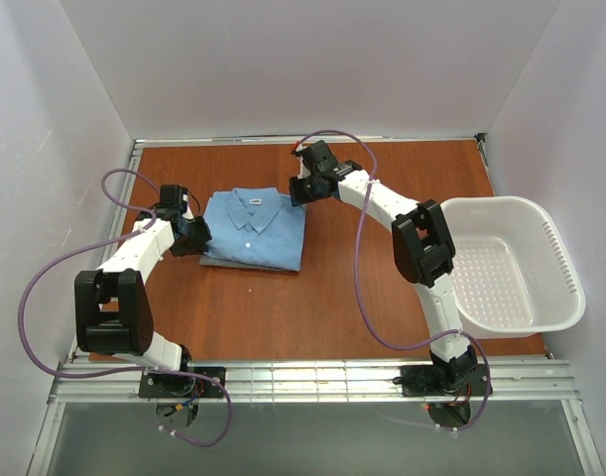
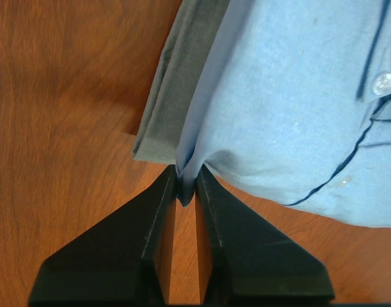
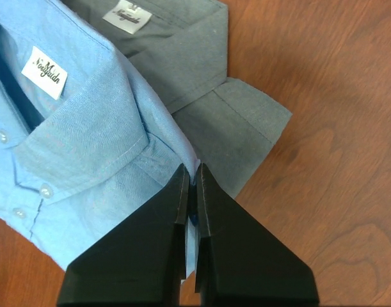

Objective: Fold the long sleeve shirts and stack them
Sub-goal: Neatly place the folded shirt to the corner

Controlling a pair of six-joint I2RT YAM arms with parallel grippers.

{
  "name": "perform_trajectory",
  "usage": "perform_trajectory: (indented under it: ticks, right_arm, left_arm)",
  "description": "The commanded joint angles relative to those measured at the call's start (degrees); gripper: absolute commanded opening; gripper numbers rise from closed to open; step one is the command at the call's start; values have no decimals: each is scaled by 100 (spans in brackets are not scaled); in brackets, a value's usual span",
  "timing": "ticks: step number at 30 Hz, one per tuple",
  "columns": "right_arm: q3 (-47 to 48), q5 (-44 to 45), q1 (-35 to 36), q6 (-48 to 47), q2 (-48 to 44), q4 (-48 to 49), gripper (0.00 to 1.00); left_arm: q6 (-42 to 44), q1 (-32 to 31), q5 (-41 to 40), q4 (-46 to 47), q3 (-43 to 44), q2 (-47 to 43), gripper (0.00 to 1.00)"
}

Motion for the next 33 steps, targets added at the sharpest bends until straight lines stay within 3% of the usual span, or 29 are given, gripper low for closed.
perform_trajectory:
  ticks: [1, 10, 12, 15, 16, 17, 18, 20, 21, 22, 26, 29, 33]
  right_arm:
    - [320, 136, -68, -57, 97, 221, 1]
    - [338, 118, -94, -84, 212, 327, 1]
    - [312, 127, -85, -84, 203, 353, 5]
    - [259, 144, -120, -84, 115, 344, 21]
    - [250, 136, -121, -110, 63, 344, 31]
    - [268, 92, -138, -197, -34, 336, 37]
    - [294, -30, -147, -233, -95, 318, 49]
    - [285, -58, -182, -233, -340, 300, 58]
    - [277, -58, -199, -225, -429, 309, 62]
    - [285, -49, -200, -207, -500, 318, 67]
    - [154, -364, -217, 56, -799, 633, 68]
    - [-329, -1188, -226, 486, -887, 1467, 66]
    - [-777, -1656, -270, 1197, -685, 2469, 63]
  left_arm:
    - [-71, 49, -97, 52, -148, -233, 12]
    - [-115, 49, -115, 88, -280, -276, 11]
    - [-106, 49, -159, 53, -289, -312, 13]
    - [-71, 49, -317, -88, -202, -408, 25]
    - [-106, 49, -335, -123, -141, -478, 30]
    - [-123, 49, -326, -158, -1, -583, 48]
    - [-141, 49, -265, -167, 96, -810, 58]
    - [-202, 49, 67, -80, 350, -1040, 75]
    - [-238, 49, 174, -45, 430, -1207, 77]
    - [-281, 49, 288, 25, 510, -1260, 78]
    - [-597, 49, 912, 429, 739, -1226, 77]
    - [-860, 49, 1211, 965, 590, -1051, 65]
    - [-1248, 49, 1378, 1712, 28, -778, 51]
